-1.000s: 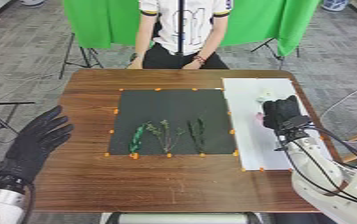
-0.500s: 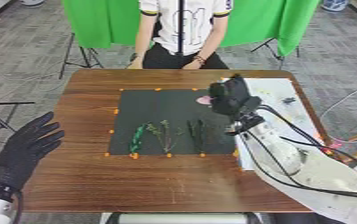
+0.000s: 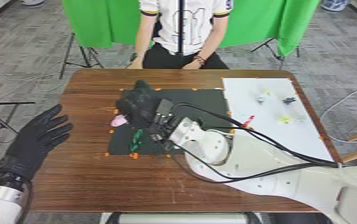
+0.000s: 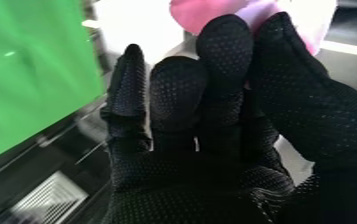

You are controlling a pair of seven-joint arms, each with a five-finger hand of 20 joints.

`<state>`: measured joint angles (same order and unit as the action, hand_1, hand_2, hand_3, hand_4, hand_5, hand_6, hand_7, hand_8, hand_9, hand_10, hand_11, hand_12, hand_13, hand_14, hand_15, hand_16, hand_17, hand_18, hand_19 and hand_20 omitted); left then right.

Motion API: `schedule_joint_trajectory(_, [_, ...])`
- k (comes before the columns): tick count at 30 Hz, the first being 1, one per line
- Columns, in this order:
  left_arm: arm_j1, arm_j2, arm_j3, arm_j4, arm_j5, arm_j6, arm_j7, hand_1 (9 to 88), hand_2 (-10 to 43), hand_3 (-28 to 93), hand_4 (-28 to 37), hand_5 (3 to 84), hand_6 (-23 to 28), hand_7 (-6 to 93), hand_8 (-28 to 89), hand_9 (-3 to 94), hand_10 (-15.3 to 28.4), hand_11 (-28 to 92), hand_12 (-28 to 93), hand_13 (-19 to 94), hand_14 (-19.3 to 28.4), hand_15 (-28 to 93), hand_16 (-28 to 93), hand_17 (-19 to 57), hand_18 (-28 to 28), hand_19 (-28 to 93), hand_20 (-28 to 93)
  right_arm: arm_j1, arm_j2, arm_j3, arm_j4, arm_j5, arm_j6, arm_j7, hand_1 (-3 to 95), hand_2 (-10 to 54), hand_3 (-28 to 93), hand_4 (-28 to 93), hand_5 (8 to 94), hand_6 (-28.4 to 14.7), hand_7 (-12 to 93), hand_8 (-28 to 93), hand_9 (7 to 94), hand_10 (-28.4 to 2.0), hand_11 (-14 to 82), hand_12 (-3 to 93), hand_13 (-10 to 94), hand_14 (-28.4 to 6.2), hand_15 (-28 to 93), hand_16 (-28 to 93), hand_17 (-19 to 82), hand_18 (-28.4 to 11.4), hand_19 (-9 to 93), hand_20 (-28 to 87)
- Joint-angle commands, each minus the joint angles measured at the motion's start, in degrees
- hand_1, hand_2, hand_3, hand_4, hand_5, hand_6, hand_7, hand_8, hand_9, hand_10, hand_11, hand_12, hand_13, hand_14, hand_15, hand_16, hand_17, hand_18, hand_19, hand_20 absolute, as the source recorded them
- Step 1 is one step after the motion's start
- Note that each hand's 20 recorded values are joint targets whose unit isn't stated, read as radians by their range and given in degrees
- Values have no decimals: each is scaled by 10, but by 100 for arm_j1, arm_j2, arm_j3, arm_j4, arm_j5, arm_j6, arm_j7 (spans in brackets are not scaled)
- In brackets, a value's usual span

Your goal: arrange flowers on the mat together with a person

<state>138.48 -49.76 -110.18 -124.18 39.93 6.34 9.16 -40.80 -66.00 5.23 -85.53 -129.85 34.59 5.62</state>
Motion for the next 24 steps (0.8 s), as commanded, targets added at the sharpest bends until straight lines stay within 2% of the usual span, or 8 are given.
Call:
schedule_joint_trajectory(1, [76, 110, 12, -31, -22, 34, 39, 263, 16, 651, -140, 263, 12, 171, -77, 240, 105, 192, 194, 206, 131, 291, 25, -82, 207, 458, 88, 476, -531, -853, 281, -70, -13, 334, 417, -95, 912, -283, 692, 76, 598, -115, 757, -50, 381, 522, 610, -47, 725, 406, 240, -144, 677, 451])
schedule_joint_trajectory(5, [20, 169, 60, -11, -26, 33, 57, 269, 15, 650, -134, 263, 13, 169, -74, 237, 105, 190, 196, 205, 130, 288, 28, -82, 207, 457, 88, 708, -715, -1268, 590, -71, 120, 599, 439, -95, 873, -283, 669, 71, 610, -117, 743, -51, 390, 516, 605, -46, 727, 404, 240, -143, 676, 453])
schedule_joint_trajectory(13, [-79, 192, 147, 27, -15, -29, 23, 272, 15, 651, -130, 260, 13, 160, -70, 232, 102, 164, 202, 202, 127, 261, 38, -82, 206, 453, 91, 921, -930, -1652, 968, -142, 415, 1382, 456, -95, 844, -283, 641, 68, 619, -108, 729, -50, 395, 514, 596, -46, 730, 400, 238, -142, 675, 453])
schedule_joint_trajectory(14, [-88, 202, 157, 36, -20, -29, 50, 272, 15, 652, -130, 260, 14, 156, -69, 233, 102, 162, 204, 202, 127, 259, 40, -82, 206, 453, 91, 971, -945, -1698, 985, -127, 414, 1428, 457, -95, 841, -283, 641, 68, 619, -106, 729, -51, 395, 516, 597, -46, 730, 400, 238, -142, 676, 453])
schedule_joint_trajectory(20, [-105, 215, 166, 44, -25, -12, 52, 271, 10, 658, -134, 263, 14, 153, -64, 236, 104, 155, 214, 205, 128, 254, 46, -82, 206, 451, 92, 1040, -927, -1724, 946, -132, 143, 1508, 451, -95, 833, -283, 638, 65, 603, -76, 729, -50, 374, 533, 595, -49, 728, 406, 234, -144, 675, 453])
schedule_joint_trajectory(24, [-146, 222, 196, 63, -11, -51, 46, 268, 7, 666, -140, 270, 18, 158, -66, 239, 107, 158, 216, 207, 130, 258, 48, -82, 207, 451, 92, 1031, -887, -1690, 855, -147, -114, 1633, 383, -95, 831, -283, 595, 56, 556, -48, 702, -54, 346, 509, 563, -61, 757, 335, 215, -150, 673, 447])
